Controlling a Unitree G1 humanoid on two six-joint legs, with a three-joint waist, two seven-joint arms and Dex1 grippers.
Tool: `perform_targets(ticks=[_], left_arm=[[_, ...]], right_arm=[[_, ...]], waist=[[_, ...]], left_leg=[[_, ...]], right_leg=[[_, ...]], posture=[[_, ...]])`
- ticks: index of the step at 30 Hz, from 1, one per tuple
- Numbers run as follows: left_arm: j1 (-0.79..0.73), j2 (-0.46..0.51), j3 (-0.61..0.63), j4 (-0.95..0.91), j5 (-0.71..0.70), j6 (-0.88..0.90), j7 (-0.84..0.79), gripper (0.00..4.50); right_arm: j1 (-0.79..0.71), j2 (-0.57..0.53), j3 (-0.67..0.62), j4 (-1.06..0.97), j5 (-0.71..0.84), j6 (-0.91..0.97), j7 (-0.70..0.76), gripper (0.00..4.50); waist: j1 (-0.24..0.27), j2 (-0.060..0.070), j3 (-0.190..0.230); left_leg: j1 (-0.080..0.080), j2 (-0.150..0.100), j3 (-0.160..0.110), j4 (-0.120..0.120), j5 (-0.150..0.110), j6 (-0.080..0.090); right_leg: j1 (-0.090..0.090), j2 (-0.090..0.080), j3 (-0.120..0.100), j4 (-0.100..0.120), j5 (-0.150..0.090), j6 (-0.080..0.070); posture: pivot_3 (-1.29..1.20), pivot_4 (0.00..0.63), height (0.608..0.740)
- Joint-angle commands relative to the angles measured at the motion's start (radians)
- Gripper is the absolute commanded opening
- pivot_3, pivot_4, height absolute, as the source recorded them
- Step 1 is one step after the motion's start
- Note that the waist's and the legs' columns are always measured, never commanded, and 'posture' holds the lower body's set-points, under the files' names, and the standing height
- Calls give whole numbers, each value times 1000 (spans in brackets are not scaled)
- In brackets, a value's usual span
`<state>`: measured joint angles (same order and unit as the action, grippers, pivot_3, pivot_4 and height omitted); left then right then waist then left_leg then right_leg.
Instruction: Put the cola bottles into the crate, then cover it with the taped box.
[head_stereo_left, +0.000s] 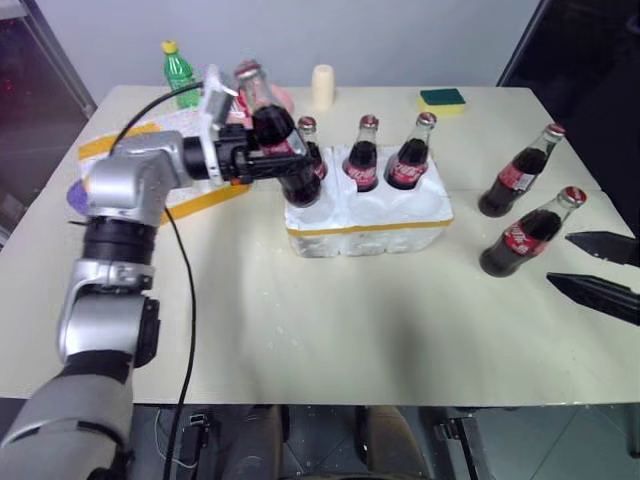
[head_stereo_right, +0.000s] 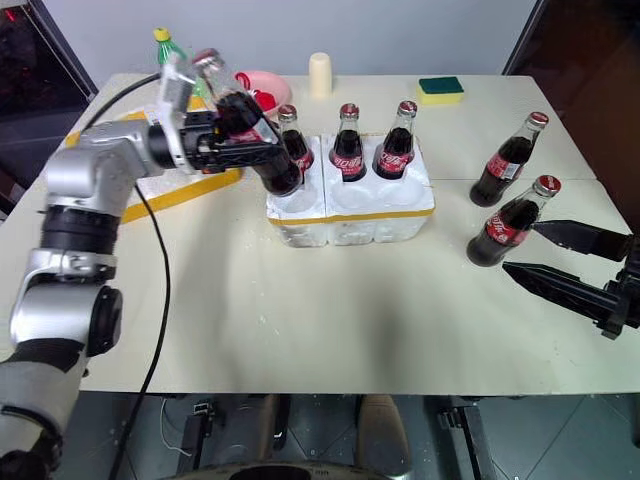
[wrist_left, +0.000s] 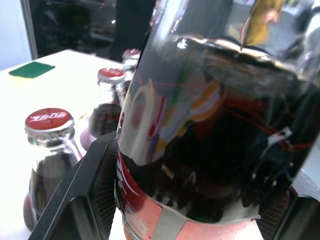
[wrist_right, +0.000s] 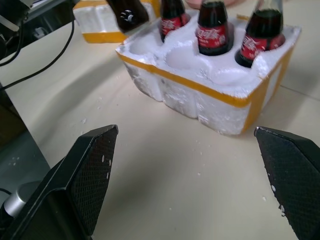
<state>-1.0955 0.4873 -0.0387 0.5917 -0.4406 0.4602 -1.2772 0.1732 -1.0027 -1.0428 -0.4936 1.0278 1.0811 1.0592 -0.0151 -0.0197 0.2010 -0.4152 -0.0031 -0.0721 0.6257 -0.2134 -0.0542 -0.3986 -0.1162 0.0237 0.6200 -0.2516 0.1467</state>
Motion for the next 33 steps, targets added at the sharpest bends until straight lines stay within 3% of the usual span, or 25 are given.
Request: perform_targets(ticks=[1,10,17,19,21,26,33], left_arm=[[-66,-29,-17,70,59,-117,-34,2833],[-52,-42,-108,142,209,-288,-123,2833],[8,-125,-181,200,354,-414,22,2833],[4,-132,-168,211,355,-399,54,3875],[8,-124,-150,194,342,-386,65,4474],[38,-68,-90,77,282,-328,46,4474],[181,169,67,-450,-41,124,-94,4474]], right_arm=[[17,14,-42,-32,20,-22,-32,4500],[73,50,-14,-14,-19,-84,-78,4500],[70,69,80,-11,-118,-184,-145,4500],[60,72,79,-10,-112,-184,-167,4500],[56,73,64,-5,-91,-167,-187,4500],[94,91,39,-24,-119,-188,-213,4500],[180,228,47,-113,-166,-227,-347,4500]], waist=[[2,0,0],[3,0,0],[8,0,-1],[19,2,-2],[26,2,-2],[23,2,-2],[1,2,-2]], left_leg=[[0,0,0,0,0,0],[-8,0,-1,5,0,0],[-8,-1,-2,6,0,0],[-7,-1,-2,7,0,0],[-4,-1,-2,7,0,0],[-2,-1,-2,6,0,0],[-6,-1,-4,3,0,0]], right_leg=[[0,0,0,0,0,0],[-5,0,0,2,1,1],[-5,0,0,4,1,1],[-4,0,0,4,1,2],[-1,0,0,4,0,1],[1,0,0,4,0,1],[-8,1,-1,11,0,1]], posture=[[0,150,739],[0,150,739],[0,150,739],[0,150,739],[0,150,739],[0,150,739],[0,150,739]])
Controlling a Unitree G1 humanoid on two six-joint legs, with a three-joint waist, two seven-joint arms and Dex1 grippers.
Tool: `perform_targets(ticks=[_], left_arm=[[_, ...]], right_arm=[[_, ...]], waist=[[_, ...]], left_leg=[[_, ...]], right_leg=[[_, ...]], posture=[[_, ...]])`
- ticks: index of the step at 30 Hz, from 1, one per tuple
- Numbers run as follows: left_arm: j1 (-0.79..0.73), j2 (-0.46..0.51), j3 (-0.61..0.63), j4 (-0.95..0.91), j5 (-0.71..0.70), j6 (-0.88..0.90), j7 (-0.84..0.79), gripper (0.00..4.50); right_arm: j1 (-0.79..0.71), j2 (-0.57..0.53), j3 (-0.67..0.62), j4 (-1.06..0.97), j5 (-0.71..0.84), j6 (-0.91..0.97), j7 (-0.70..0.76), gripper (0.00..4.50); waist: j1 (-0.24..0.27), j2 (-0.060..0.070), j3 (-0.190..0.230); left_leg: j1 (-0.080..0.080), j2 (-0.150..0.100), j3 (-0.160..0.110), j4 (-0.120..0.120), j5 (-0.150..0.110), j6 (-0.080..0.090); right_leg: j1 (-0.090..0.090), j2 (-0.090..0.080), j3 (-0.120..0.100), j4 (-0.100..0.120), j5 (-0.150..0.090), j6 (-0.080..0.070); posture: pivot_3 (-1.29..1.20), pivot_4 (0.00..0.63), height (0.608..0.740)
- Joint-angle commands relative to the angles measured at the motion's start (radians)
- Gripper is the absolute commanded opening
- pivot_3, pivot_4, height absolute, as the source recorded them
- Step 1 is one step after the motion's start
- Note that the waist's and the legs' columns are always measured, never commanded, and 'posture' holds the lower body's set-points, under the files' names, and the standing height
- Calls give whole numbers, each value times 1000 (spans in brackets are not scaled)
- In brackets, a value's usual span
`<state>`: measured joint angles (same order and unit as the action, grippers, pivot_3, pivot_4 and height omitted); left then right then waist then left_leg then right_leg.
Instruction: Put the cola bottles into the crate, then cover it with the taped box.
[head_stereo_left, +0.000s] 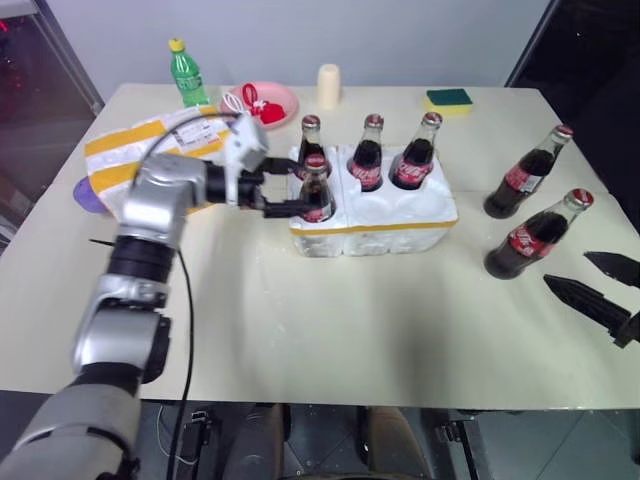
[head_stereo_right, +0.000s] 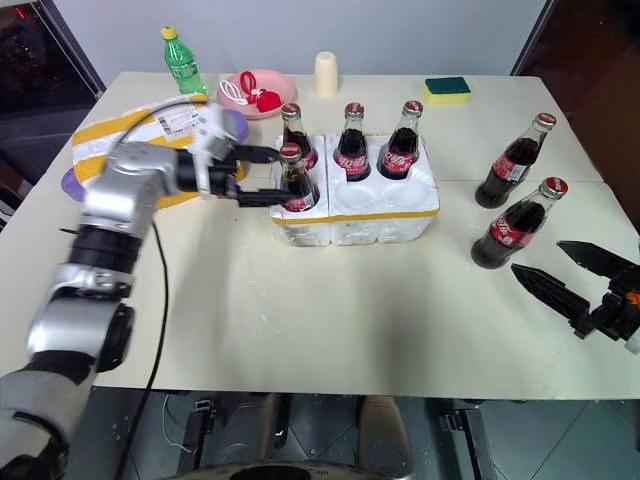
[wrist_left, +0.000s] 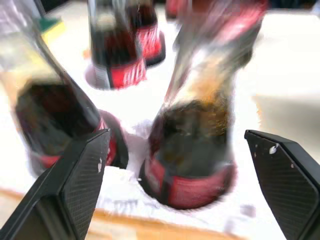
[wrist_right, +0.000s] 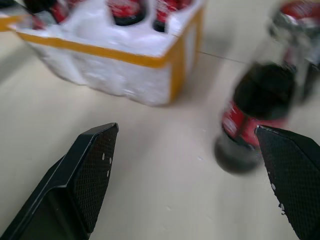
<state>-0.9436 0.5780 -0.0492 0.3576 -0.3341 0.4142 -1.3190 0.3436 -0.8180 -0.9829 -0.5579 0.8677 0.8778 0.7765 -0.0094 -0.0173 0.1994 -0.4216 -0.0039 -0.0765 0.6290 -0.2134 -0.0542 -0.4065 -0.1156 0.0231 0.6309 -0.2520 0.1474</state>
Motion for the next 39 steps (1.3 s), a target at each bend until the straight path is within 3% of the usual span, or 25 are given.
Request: perform_targets(ticks=[1,5,10,19,34,37,39], left_arm=[[57,116,97,-288,-202,236,-65,4474],[201,228,155,-555,-378,421,-68,4474],[315,169,137,-706,-402,441,93,4474],[379,115,110,-772,-394,403,235,4474],[365,94,81,-764,-406,371,291,4474],[360,91,74,-759,-405,359,291,4500],[358,92,73,-758,-406,357,292,4500]], right_arm=[[11,63,1,-55,-12,-25,-91,4500],[-19,138,114,-73,-70,-74,-190,4500],[-143,172,225,36,-120,-109,-276,4500],[-317,126,323,289,-207,-175,-279,4500],[-576,138,520,556,-296,-263,-239,4500],[-589,134,536,571,-314,-295,-223,3654],[-587,129,529,554,-310,-301,-214,2807]], waist=[[-5,1,0],[-7,1,-1],[2,1,-1],[-3,1,-1],[-4,1,-1],[-4,1,-1],[-5,2,-1]], left_leg=[[0,0,0,0,0,0],[4,0,1,2,0,0],[13,0,1,3,0,0],[12,0,1,0,0,0],[12,0,2,1,0,0],[12,0,2,1,0,0],[12,0,2,0,0,0]], right_leg=[[0,0,0,0,0,0],[4,-1,0,-1,-2,-3],[15,-1,1,-3,-4,-7],[12,-1,1,-2,-4,-6],[13,0,1,-2,-4,-6],[13,0,1,-2,-4,-6],[13,0,1,-2,-4,-6]], posture=[[0,150,739],[0,150,739],[0,150,739],[0,150,739],[0,150,739],[0,150,739],[0,150,739]])
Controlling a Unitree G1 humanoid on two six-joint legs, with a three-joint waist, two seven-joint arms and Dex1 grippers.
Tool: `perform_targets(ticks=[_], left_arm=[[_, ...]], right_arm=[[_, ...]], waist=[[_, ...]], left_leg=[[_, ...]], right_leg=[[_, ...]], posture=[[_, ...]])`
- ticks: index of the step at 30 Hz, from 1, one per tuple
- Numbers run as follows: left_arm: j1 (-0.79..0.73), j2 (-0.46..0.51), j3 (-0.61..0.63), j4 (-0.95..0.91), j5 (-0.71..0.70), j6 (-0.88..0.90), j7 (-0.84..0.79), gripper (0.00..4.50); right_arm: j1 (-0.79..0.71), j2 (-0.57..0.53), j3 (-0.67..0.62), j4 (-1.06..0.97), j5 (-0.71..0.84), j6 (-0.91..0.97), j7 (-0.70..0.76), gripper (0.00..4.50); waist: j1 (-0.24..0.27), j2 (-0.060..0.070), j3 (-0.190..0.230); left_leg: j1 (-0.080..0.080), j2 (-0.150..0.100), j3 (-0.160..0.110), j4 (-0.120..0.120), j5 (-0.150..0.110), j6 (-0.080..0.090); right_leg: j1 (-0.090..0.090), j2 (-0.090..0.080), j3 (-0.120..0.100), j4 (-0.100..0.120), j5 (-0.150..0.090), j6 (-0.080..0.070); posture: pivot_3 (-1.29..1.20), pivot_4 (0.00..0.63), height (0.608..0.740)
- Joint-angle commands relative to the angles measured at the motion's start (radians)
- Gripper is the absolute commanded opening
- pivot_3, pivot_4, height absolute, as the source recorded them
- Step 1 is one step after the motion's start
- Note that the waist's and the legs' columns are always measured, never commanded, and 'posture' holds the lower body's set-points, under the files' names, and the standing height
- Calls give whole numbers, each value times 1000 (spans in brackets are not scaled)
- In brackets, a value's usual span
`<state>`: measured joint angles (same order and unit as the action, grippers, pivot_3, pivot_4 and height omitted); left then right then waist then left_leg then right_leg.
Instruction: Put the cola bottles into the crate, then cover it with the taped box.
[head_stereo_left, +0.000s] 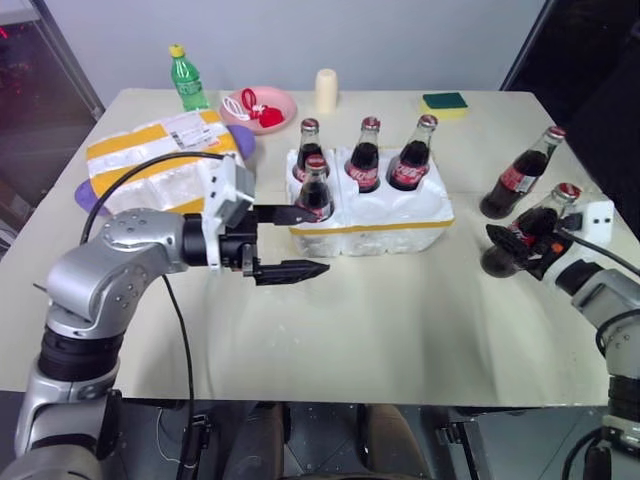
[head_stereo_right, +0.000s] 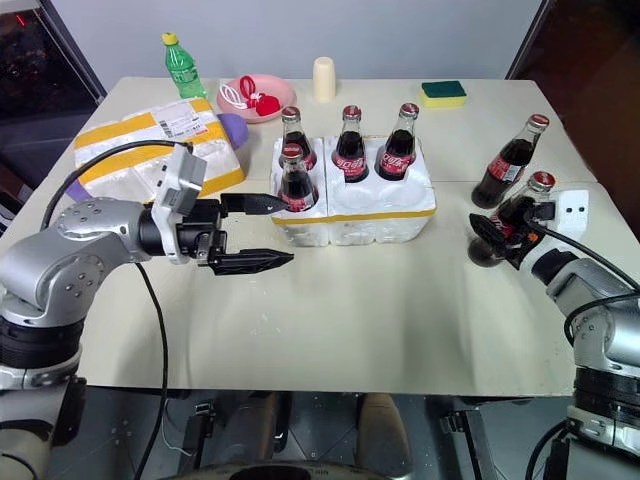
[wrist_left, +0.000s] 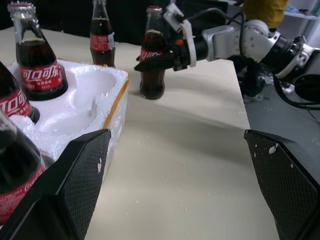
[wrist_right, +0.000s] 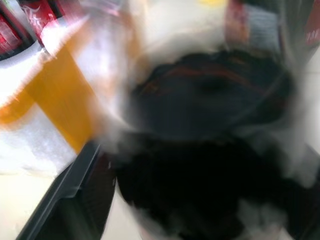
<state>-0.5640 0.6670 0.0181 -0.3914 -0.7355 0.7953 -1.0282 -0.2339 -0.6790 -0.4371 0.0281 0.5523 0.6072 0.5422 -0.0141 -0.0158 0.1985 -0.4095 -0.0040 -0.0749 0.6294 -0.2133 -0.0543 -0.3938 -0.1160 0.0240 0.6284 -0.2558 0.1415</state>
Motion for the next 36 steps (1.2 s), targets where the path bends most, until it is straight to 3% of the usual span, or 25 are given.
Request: perform_targets(ticks=[1,7,12,20,25,31,36], left_arm=[[-20,4,6,-9,-6,-25,1,4500],[-10,16,46,2,-13,-23,26,4500],[-5,25,81,17,-11,-24,60,4500],[-3,40,96,26,3,-44,88,4500],[3,47,112,5,-10,-39,109,4500],[26,60,121,1,-3,-50,118,4500],[23,52,103,-1,0,-58,122,4500]], right_arm=[[-7,-12,-22,-43,9,-32,22,2830],[-113,-67,-122,-271,247,93,49,2830],[-300,-74,-20,-297,308,164,25,2830],[-543,56,263,-136,166,115,57,2830],[-567,121,386,-17,50,46,109,2830],[-554,174,472,12,-10,30,177,2830],[-598,225,525,161,-124,1,153,2830]], waist=[[0,0,0],[-8,9,6],[-6,10,7],[0,10,7],[0,9,7],[-5,9,7],[-8,9,7]], left_leg=[[0,0,0,0,0,0],[-1,0,0,-1,0,0],[-1,1,0,-1,0,0],[-3,1,0,-1,0,0],[-16,0,0,1,0,0],[-16,0,-1,-1,0,0],[-15,0,-1,0,1,-1]], right_leg=[[0,0,0,0,0,0],[-2,0,1,1,1,2],[-4,1,1,1,1,3],[-5,1,1,1,2,3],[-16,1,1,2,3,5],[-18,1,0,3,3,5],[-17,1,0,3,3,5]], posture=[[0,150,739],[0,150,739],[0,150,739],[0,150,739],[0,150,739],[0,150,739],[0,150,739]])
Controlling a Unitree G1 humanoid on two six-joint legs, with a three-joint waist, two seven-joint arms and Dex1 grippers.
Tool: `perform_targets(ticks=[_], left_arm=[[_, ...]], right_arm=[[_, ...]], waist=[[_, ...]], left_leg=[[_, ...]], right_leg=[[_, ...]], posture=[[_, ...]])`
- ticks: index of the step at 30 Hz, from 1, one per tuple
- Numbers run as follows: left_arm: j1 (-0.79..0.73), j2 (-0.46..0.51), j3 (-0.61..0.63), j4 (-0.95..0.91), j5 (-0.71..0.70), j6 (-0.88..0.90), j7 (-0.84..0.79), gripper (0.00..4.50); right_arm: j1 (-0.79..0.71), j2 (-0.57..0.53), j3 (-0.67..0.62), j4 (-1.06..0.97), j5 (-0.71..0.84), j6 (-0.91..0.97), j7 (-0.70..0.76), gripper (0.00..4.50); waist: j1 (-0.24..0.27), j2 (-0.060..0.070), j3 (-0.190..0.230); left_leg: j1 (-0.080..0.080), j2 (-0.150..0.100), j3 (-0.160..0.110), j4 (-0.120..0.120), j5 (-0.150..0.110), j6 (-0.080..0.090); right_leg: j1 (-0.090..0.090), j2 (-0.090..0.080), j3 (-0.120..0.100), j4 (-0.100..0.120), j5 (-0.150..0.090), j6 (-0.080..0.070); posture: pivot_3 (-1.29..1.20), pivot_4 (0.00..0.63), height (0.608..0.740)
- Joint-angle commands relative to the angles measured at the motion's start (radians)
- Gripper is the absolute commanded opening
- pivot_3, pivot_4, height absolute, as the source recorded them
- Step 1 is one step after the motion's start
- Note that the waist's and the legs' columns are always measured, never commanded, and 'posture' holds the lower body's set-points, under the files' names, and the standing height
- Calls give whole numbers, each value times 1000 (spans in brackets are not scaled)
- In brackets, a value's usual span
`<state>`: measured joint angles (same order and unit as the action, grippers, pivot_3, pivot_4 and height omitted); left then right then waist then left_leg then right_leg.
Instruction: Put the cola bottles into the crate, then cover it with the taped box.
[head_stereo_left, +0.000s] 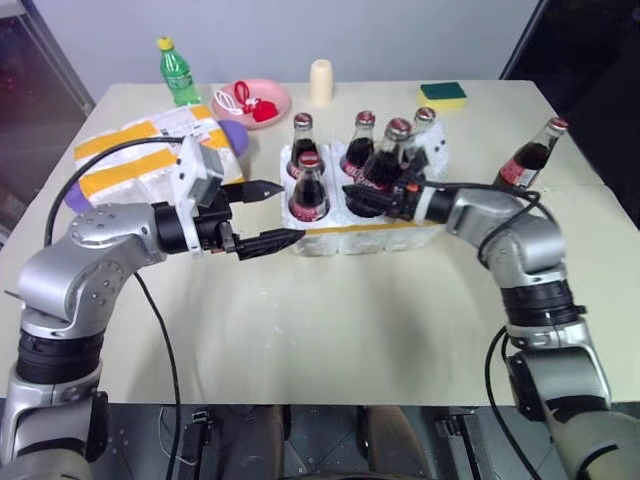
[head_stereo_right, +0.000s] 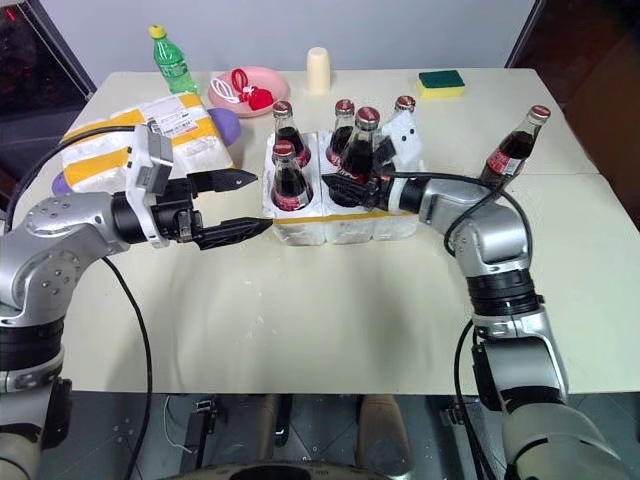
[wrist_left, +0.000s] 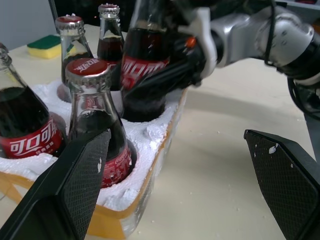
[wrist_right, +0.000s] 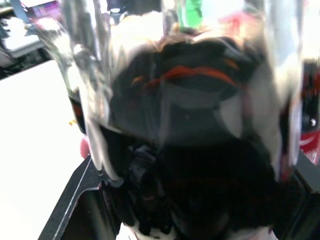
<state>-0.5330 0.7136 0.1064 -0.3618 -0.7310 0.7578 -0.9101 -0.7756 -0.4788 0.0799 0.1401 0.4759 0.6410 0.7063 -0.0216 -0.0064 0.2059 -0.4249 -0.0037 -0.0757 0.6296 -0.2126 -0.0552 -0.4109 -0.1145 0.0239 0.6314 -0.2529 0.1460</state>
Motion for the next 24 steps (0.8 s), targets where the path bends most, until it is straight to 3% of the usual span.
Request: perform_targets(ticks=[1,3,10,16,20,24], left_arm=[[-11,3,10,-31,-4,-22,4,4500],[-17,0,3,-26,-2,-24,2,4500],[-36,-1,-9,-10,-1,-28,-11,4500],[-35,0,-20,0,8,-37,-27,4500],[-58,-10,-39,23,18,-53,-39,4500],[-74,-20,-53,35,25,-65,-48,4500]], right_arm=[[-66,30,11,75,-68,-41,-20,3867],[-76,34,10,97,-98,-57,-28,4442],[4,-58,-172,-166,-2,78,-59,4442],[193,-217,-467,-451,171,326,-121,4442],[324,-316,-536,-391,31,268,-206,4442],[337,-308,-522,-266,-48,151,-254,4442]], waist=[[-3,0,0],[-5,-1,-1],[10,-1,-1],[11,-1,-1],[-9,-1,-1],[-5,-1,-1]], left_leg=[[0,0,0,0,0,0],[3,0,0,0,0,-1],[3,0,-1,0,1,-1],[0,0,-2,0,0,-1],[2,0,-1,1,0,-1],[4,0,1,2,1,-1]], right_leg=[[0,0,0,0,0,0],[2,0,0,0,0,-1],[2,0,0,1,0,-1],[2,0,-1,-1,0,-1],[3,0,0,0,0,-1],[5,0,1,-1,0,-1]], posture=[[0,150,739],[0,150,739],[0,150,739],[0,150,739],[0,150,739],[0,150,739]])
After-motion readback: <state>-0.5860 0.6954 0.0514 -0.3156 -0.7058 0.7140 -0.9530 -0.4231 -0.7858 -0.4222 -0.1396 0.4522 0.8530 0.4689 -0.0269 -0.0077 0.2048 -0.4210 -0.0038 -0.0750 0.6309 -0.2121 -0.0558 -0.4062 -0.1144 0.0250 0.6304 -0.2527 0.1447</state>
